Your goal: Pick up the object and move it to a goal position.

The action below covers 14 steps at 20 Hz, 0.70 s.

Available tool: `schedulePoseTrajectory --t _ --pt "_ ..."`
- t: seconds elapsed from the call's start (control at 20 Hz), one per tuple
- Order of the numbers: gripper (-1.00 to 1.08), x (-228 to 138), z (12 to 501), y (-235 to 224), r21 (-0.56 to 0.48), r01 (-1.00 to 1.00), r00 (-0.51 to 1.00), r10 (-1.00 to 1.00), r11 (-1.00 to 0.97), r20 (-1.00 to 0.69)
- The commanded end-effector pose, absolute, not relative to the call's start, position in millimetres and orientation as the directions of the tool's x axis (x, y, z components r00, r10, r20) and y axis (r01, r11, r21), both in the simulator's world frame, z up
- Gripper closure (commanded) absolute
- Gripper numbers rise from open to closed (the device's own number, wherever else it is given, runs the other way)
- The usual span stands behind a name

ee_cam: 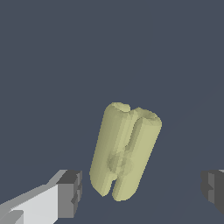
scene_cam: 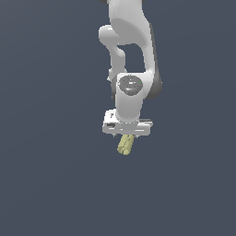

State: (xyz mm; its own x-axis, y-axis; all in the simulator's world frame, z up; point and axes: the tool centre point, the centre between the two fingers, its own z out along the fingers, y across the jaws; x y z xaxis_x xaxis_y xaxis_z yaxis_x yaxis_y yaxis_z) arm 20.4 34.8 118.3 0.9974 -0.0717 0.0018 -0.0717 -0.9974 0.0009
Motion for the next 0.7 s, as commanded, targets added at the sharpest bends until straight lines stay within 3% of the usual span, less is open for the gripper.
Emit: schedulePoseTrajectory --t 0.0,0.65 --pt "-0.92 22 110 39 0.0 -0.09 0.996 -0.09 -0.996 0.001" --pt "-0.92 21 85 41 0.0 -0.101 0.995 -0.101 -0.995 -0.001"
